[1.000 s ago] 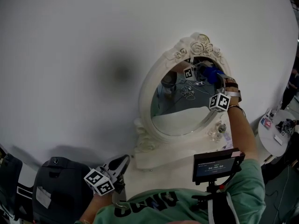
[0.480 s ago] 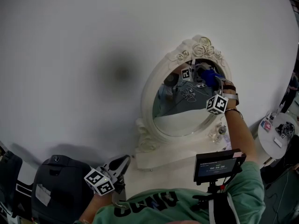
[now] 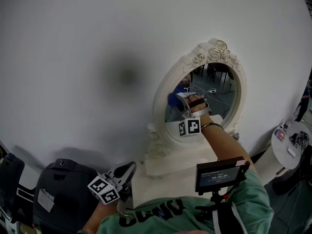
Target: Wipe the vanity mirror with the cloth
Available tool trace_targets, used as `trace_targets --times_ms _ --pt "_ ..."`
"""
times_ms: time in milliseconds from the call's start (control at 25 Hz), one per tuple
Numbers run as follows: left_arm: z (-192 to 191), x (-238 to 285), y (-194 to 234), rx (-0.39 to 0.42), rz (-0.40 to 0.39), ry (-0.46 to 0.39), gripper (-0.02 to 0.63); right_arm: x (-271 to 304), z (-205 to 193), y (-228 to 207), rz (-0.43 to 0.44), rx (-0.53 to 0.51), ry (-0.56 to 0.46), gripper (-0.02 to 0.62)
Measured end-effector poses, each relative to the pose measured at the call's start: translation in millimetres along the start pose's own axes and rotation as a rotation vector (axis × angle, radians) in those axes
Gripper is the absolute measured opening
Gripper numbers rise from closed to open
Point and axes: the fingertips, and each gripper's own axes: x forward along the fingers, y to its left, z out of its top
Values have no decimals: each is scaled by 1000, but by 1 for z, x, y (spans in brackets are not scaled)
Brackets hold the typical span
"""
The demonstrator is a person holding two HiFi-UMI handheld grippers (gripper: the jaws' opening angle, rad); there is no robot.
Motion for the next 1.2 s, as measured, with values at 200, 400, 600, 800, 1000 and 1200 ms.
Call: trace_targets --times_ms 200,400,600,800,1000,1200 --pt "-2 -6 8 -9 24 2 6 4 -2 4 -10 -52 -9 69" --pt "-4 3 5 -6 6 9 6 -5 -32 1 -22 -50 21 69" --pt "-6 13 4 -9 1 16 6 -31 -120 -1 -22 -53 155 69" --pt "-8 18 2 -10 -5 19 6 -72 -233 -2 18 -93 377 69" --pt "-7 26 -3 -5 -16 18 6 -103 -326 -11 57 -116 608 69" --pt "-7 22 -4 -2 -15 18 6 -117 -354 -14 92 -135 704 69"
